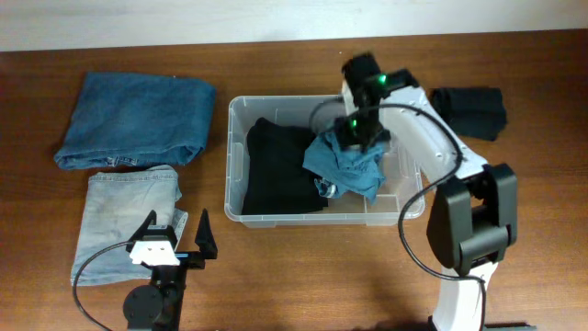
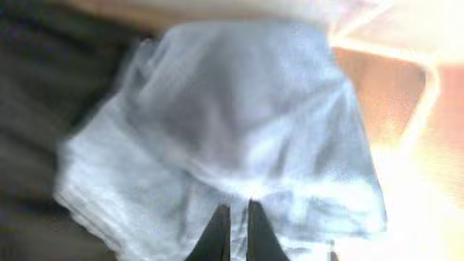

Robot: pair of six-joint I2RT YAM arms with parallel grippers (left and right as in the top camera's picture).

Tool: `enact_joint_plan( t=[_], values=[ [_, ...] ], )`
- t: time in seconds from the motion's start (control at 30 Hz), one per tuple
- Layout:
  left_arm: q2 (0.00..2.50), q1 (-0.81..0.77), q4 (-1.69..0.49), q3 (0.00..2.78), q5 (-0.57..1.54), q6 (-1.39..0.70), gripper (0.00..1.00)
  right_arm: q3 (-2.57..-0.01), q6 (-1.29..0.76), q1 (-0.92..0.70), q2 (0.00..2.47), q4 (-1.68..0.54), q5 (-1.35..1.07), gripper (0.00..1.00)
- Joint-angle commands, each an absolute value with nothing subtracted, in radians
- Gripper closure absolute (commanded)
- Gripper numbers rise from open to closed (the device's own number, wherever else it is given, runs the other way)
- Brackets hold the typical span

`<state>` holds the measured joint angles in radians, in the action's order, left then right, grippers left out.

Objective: Pack container
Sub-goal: 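Lower the denim beside the black shirt and release it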

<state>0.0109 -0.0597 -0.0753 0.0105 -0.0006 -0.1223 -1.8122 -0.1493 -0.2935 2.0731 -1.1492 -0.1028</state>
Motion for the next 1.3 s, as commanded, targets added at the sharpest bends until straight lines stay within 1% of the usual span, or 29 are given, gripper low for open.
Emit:
enact_joint_plan(
  t=[0.0, 0.17, 0.5, 0.8, 1.0, 1.17, 1.27],
  values=[
    [0.007, -0.056, -0.083, 0.009, 0.0, -0.107, 0.01, -1.941, -0.167, -0.305, 2.048, -1.234, -0.173, 0.96],
    [0.007, -0.056, -0.083, 0.009, 0.0, -0.107, 0.0, -1.903, -0.175, -0.327, 2.056, -1.275, -0.173, 0.95],
    [0.007, -0.056, -0.083, 0.009, 0.0, -0.107, 0.01, -1.607, -0.201, -0.386, 2.067, -1.045, -0.217, 0.96],
    [0.007, -0.056, -0.083, 0.009, 0.0, -0.107, 0.01, -1.569, -0.228, -0.387, 2.068, -1.023, -0.217, 0.96],
    [0.007, -0.056, -0.083, 0.009, 0.0, -0.107, 0.01, -1.477, -0.244, -0.387, 2.068, -0.929, -0.182, 0.96],
    [0.007, -0.056, -0.083, 0.009, 0.0, -0.107, 0.01, -1.518, -0.242, -0.385, 2.057, -0.92, -0.179, 0.96],
    [0.007, -0.056, -0.083, 0.009, 0.0, -0.107, 0.01, -1.634, -0.24, -0.385, 2.049, -0.967, -0.165, 0.96]
  ],
)
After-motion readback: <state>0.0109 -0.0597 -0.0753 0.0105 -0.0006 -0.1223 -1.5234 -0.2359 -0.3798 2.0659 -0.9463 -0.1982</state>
